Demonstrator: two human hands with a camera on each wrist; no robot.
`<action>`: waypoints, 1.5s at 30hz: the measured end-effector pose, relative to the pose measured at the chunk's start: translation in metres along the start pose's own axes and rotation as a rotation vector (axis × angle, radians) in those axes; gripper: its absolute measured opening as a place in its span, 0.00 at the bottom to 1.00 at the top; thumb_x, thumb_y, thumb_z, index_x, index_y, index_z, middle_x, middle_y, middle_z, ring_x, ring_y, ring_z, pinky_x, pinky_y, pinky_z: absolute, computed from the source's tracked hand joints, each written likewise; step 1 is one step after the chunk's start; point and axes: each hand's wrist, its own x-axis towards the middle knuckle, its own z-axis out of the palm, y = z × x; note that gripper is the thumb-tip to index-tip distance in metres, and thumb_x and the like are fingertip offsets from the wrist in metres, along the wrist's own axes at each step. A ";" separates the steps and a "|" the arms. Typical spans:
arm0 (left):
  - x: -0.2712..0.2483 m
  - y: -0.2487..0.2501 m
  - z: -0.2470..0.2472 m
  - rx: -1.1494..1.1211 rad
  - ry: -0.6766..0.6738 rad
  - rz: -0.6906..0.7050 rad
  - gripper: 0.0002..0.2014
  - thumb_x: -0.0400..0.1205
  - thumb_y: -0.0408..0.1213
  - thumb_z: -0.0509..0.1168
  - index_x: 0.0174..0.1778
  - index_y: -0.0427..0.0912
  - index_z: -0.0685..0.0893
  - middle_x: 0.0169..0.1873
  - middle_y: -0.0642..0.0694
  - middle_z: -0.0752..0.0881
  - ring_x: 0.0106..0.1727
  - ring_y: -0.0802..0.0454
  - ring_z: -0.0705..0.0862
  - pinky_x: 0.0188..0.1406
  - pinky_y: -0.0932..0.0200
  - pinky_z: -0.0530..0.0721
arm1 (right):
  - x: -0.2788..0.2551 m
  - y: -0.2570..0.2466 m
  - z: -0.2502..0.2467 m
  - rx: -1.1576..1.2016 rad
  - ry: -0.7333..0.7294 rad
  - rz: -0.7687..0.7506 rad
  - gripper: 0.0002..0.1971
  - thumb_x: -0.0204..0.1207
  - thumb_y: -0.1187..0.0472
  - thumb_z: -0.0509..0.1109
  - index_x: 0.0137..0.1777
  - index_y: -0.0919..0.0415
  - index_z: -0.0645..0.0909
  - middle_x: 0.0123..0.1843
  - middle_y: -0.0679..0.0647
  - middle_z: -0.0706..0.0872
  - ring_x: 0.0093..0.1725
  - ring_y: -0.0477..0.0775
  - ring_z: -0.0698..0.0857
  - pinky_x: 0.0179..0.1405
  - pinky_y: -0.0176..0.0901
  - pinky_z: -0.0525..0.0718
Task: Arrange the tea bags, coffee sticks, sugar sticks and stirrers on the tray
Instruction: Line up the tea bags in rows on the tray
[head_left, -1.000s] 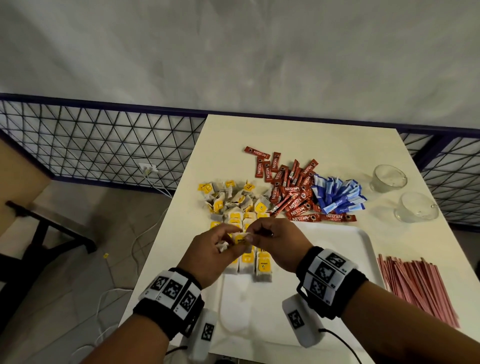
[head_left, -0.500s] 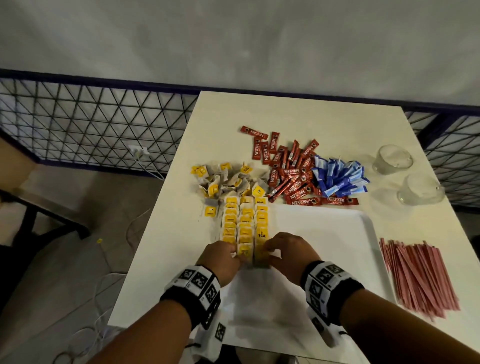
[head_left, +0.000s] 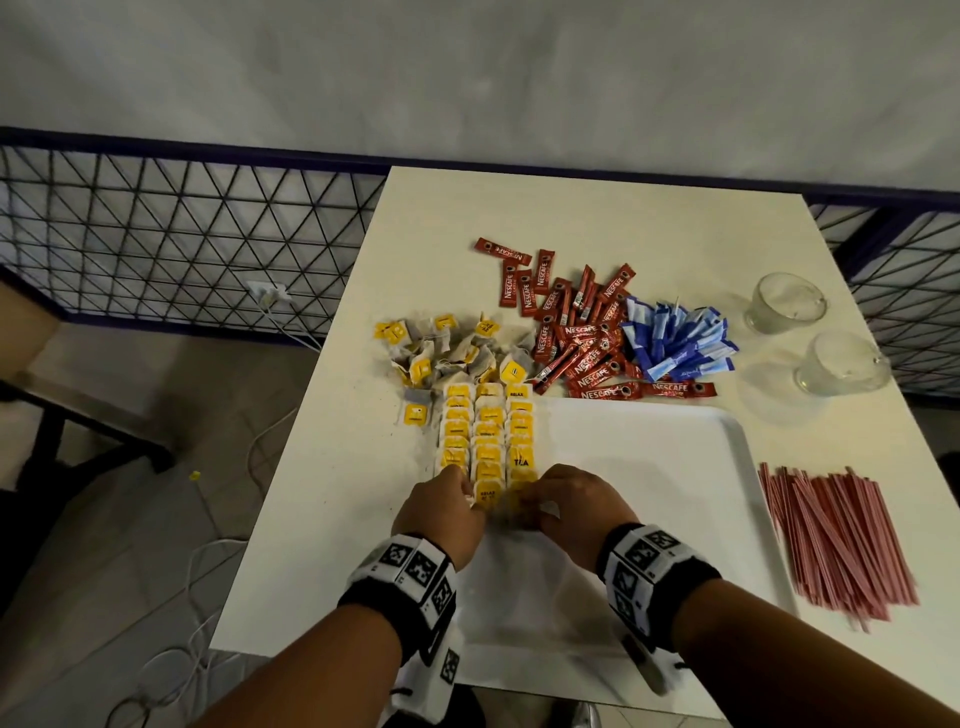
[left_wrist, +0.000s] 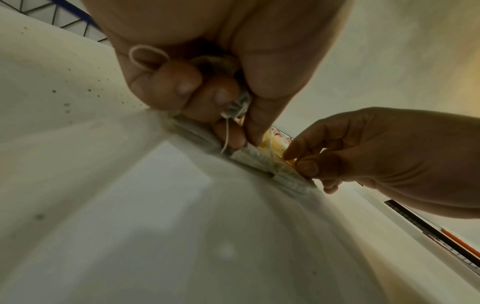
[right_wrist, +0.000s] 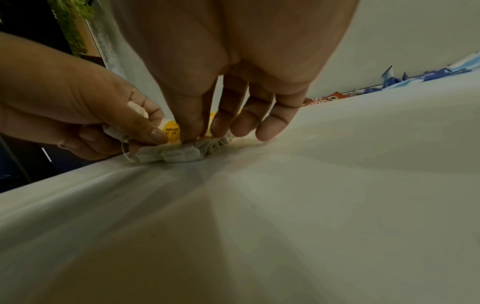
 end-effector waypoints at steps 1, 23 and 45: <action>-0.001 0.000 0.000 -0.007 0.003 0.000 0.09 0.77 0.45 0.67 0.41 0.52 0.71 0.48 0.45 0.86 0.50 0.40 0.83 0.47 0.54 0.81 | 0.000 0.000 0.000 0.001 -0.002 0.000 0.15 0.77 0.60 0.66 0.61 0.48 0.85 0.58 0.50 0.82 0.57 0.54 0.82 0.58 0.43 0.79; -0.026 -0.003 -0.053 -1.885 -0.291 -0.288 0.35 0.78 0.70 0.51 0.51 0.38 0.82 0.40 0.36 0.85 0.32 0.42 0.83 0.35 0.53 0.84 | 0.000 -0.042 -0.033 0.195 0.333 -0.209 0.12 0.74 0.51 0.73 0.57 0.49 0.85 0.46 0.39 0.77 0.38 0.28 0.76 0.40 0.22 0.68; -0.020 -0.002 -0.075 -1.714 0.133 -0.345 0.22 0.81 0.60 0.61 0.35 0.45 0.71 0.31 0.47 0.74 0.30 0.48 0.74 0.35 0.52 0.78 | 0.007 -0.095 -0.079 0.350 0.205 -0.337 0.02 0.78 0.58 0.70 0.46 0.51 0.84 0.35 0.36 0.81 0.35 0.37 0.79 0.35 0.26 0.72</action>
